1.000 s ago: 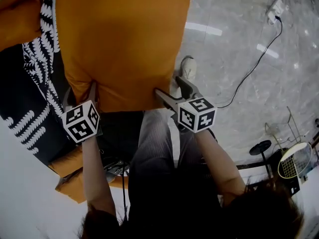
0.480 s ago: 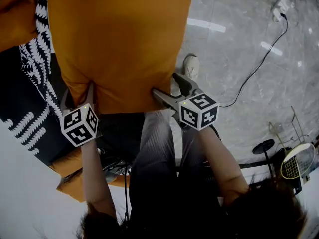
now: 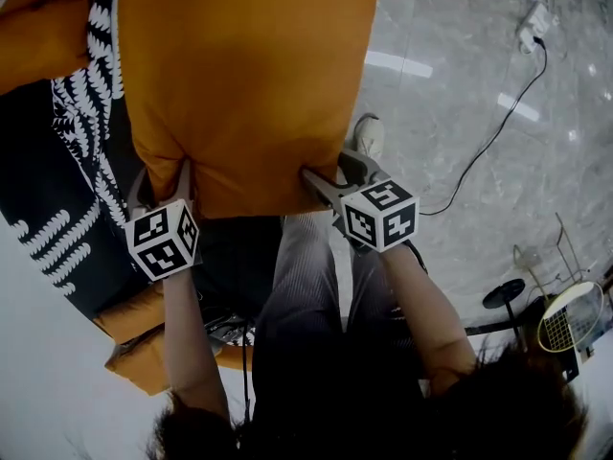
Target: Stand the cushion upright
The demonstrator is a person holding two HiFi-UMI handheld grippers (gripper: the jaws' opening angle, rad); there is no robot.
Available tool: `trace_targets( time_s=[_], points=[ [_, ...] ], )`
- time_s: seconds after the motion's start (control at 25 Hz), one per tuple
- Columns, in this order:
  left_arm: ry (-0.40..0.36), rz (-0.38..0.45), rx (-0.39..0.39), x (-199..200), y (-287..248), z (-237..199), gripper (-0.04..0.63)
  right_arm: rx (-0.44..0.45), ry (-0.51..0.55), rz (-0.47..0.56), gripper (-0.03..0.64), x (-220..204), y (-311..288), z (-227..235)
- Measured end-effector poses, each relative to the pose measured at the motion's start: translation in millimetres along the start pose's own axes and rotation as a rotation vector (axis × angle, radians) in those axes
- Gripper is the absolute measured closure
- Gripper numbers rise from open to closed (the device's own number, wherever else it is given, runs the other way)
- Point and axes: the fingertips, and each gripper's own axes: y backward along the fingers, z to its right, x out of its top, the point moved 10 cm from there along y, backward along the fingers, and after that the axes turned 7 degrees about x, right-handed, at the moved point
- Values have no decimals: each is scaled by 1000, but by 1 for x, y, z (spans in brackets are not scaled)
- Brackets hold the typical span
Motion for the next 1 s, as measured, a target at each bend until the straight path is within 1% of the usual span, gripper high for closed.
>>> trace_targets(
  time_s=[0.2,0.4,0.52,0.72,0.84,1.0],
  points=[
    [-1,7,-17,1,4,2,335,-52,43,-27,424,6,4,-8],
    [2,55,-18,0,21,5,381,-119,119,-29,482,12,12,-24],
    [18,88,-29,0,31,8,407,-158,150,-5,516,17,21,-32],
    [42,142,-51,0,52,16,447,-216,176,70,557,29,45,-45],
    [56,155,-65,5,61,22,457,-233,197,91,569,37,61,-50],
    [59,176,-64,12,81,32,468,-246,225,107,575,47,85,-61]
  ],
)
